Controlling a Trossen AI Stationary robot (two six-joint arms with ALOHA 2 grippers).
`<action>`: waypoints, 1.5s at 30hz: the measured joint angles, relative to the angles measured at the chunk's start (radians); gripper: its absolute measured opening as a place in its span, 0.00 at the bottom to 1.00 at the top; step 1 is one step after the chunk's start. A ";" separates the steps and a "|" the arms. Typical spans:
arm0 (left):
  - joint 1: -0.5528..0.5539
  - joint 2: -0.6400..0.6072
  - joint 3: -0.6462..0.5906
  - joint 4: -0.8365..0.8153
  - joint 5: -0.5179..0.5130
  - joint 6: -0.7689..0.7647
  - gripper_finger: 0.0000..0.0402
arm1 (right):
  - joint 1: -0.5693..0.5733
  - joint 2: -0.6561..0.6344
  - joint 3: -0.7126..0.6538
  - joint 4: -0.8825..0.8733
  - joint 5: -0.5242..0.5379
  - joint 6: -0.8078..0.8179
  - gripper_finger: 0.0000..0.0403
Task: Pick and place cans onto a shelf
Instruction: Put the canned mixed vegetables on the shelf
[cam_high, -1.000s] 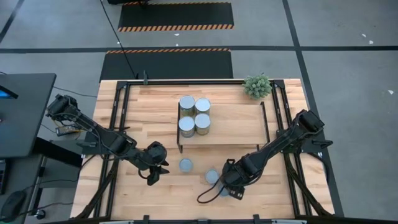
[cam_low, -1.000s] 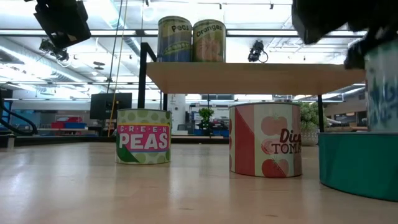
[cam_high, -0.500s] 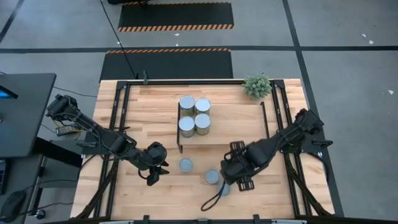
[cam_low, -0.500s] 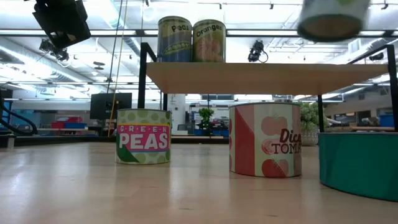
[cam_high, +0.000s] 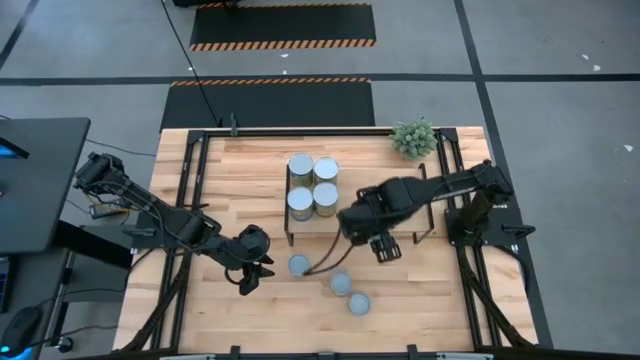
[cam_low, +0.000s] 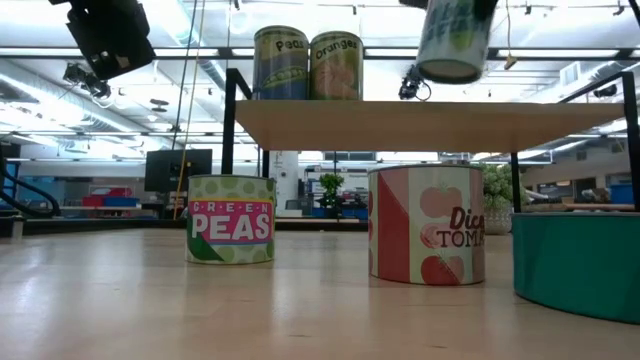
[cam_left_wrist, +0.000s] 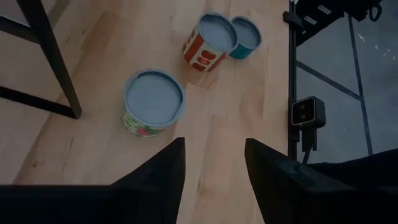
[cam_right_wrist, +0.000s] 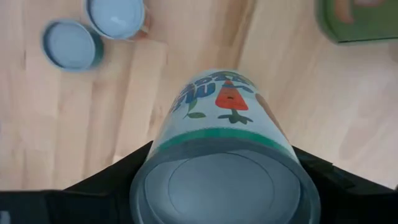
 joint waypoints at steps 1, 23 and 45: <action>0.000 0.000 0.000 0.001 0.000 0.000 0.43 | -0.015 0.000 0.000 0.000 -0.007 -0.027 0.73; 0.000 0.000 0.000 0.003 0.000 -0.008 0.43 | -0.204 0.000 -0.061 0.037 -0.010 -0.249 0.74; -0.001 0.000 0.000 0.012 0.035 -0.029 0.43 | -0.206 0.030 -0.062 0.075 0.050 -0.235 0.95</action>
